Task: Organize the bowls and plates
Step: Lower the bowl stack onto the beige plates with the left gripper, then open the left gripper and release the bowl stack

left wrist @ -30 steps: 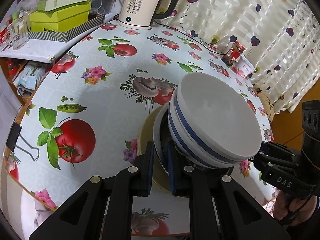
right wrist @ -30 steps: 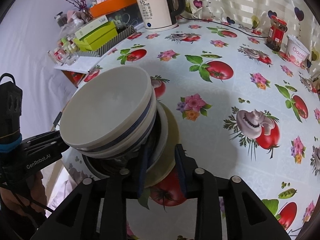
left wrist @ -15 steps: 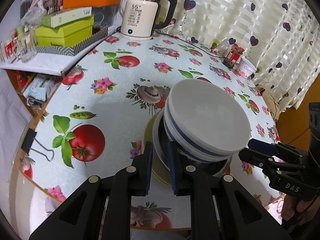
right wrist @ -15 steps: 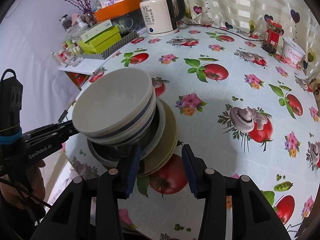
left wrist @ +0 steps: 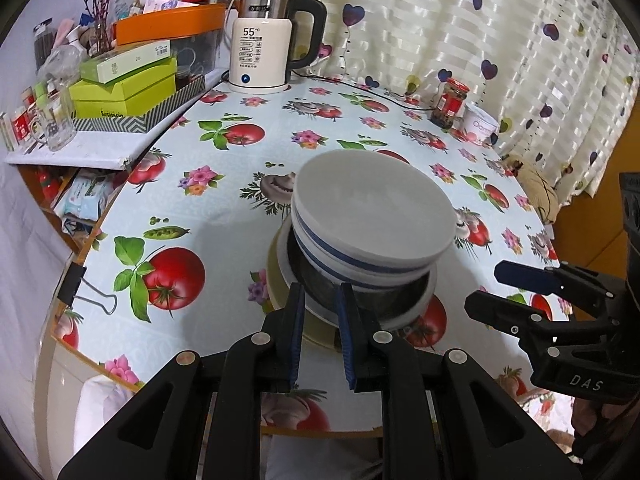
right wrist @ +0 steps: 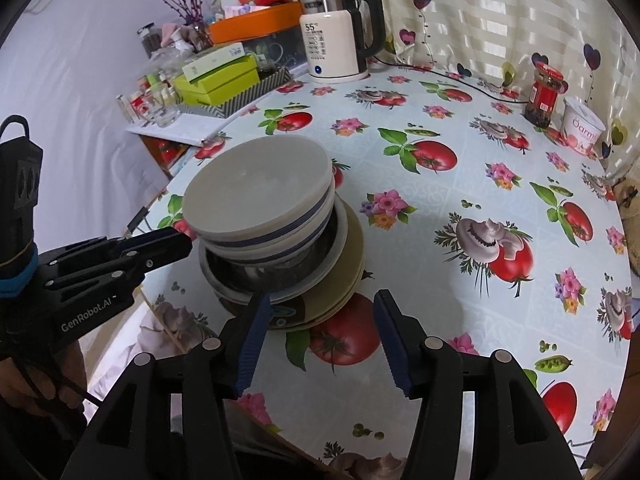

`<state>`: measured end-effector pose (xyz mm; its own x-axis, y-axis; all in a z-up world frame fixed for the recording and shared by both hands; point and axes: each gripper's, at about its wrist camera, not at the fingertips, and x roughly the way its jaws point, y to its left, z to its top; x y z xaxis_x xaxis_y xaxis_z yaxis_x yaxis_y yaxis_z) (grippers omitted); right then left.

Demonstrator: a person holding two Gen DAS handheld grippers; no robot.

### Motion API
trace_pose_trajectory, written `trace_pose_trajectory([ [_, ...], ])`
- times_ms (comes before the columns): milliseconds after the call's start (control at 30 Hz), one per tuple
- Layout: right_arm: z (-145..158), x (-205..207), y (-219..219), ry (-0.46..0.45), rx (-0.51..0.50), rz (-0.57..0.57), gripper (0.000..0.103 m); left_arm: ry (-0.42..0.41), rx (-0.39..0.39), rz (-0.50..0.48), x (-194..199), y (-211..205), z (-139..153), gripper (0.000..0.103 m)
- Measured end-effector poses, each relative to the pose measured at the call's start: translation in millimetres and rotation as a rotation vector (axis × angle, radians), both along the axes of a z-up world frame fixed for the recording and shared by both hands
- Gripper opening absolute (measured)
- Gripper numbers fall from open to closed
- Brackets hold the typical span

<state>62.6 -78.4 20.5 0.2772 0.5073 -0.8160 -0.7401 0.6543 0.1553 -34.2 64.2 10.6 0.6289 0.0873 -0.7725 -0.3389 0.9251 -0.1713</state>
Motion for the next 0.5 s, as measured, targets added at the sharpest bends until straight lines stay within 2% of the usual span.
trace_pose_trajectory([
  [500, 0, -20, -7, -0.037, -0.028, 0.011, 0.063, 0.020, 0.004, -0.020, -8, -17, -4, 0.017],
])
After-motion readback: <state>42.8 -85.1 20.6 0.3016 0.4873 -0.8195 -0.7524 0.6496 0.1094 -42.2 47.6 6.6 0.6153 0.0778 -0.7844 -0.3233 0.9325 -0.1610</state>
